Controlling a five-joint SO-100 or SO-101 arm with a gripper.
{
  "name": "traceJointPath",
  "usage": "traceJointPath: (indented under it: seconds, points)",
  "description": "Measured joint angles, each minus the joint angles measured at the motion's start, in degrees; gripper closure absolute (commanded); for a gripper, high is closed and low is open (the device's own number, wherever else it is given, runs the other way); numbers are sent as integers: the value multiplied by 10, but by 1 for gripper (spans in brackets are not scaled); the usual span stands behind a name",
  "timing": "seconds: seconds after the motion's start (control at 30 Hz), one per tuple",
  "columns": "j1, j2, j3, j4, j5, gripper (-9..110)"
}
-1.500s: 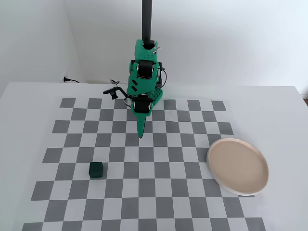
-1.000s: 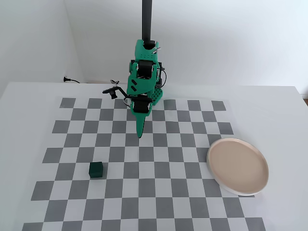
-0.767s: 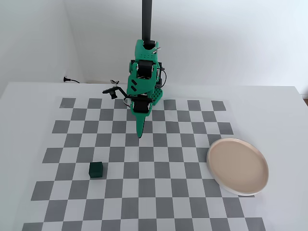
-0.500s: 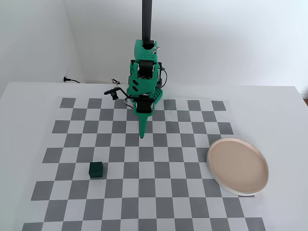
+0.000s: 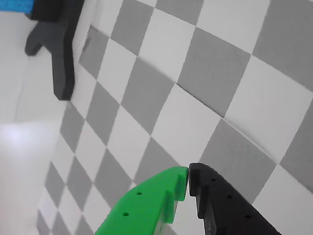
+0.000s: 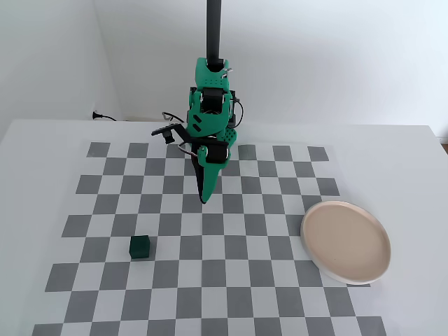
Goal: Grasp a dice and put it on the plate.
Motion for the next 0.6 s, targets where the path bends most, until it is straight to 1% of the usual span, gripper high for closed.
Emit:
traceJointPath:
  seconds: [0.1, 0.27, 0.47, 0.6]
  points:
    - [0, 0, 0, 16, -103, 106]
    - [-11, 0, 0, 60, -243, 106]
    - [-44, 0, 0, 66, -392, 106]
    - [-68, 0, 0, 47, -485, 106]
